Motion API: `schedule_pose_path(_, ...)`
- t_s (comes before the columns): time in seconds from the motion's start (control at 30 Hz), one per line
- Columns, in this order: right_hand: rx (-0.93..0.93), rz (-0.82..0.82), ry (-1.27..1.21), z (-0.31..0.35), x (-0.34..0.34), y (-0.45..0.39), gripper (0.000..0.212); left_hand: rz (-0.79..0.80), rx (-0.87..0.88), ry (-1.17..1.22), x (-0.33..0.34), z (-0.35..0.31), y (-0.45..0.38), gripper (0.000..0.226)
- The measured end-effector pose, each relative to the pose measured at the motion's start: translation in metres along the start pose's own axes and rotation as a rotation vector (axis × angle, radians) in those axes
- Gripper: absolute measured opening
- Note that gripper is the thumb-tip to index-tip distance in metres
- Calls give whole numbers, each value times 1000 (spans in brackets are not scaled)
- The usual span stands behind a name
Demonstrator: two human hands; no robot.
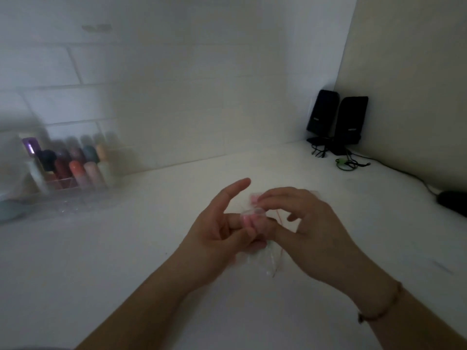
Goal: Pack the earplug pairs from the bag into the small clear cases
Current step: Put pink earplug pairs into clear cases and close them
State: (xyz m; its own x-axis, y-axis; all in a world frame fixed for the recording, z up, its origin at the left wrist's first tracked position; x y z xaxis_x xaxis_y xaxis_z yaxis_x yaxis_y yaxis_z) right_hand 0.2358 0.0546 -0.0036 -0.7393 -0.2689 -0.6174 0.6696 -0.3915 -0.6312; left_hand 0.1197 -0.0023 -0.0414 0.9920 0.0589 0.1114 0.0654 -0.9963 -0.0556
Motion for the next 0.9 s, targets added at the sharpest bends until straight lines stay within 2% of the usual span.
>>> schedule_pose_path(0.1,64,-53,-179,-4,-14,-2,25,-238,148,-217,-7,-12,6,62)
schedule_pose_path(0.17,112,-76,-226,-11,-26,-3,28,-405,261,-451,-8,-26,11,63)
schedule_pose_path(0.23,152,-110,-234,-19,-33,-1,31,-465,385,-750,5,-43,9,60)
schedule_pose_path(0.3,188,-158,-280,-26,-36,1,35,-446,478,-933,24,-55,2,47)
schedule_pose_path(0.4,269,-230,-354,-42,-49,4,36,-436,484,-990,43,-69,-18,33)
schedule_pose_path(0.47,329,-370,-162,-63,-81,10,30,-420,409,-1055,55,-72,-42,35)
schedule_pose_path(0.57,418,-753,283,-82,-151,38,24,-287,235,-1171,73,-57,-97,43)
schedule_pose_path(0.63,472,-903,314,-94,-173,57,20,-192,156,-1271,88,-38,-133,43)
schedule_pose_path(0.73,541,-936,295,-111,-178,71,19,-131,151,-1396,107,-12,-169,36)
schedule_pose_path(0.9,603,-799,348,-125,-170,69,24,-100,68,-1542,115,20,-193,30)
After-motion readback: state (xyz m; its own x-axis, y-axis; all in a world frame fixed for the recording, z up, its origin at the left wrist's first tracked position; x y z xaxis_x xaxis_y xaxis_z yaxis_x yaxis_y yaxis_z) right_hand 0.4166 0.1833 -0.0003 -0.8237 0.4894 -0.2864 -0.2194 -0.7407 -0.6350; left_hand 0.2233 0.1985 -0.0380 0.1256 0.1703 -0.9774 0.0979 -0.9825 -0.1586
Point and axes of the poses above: each hand's wrist, its own y-axis away from the middle knuckle, its own x-axis out of the palm, z = x × y, the point moved 8 cm from there along -y, towards the middle knuckle, and after that the axes turned 15 degrees about -x, right-handed, at the moved point
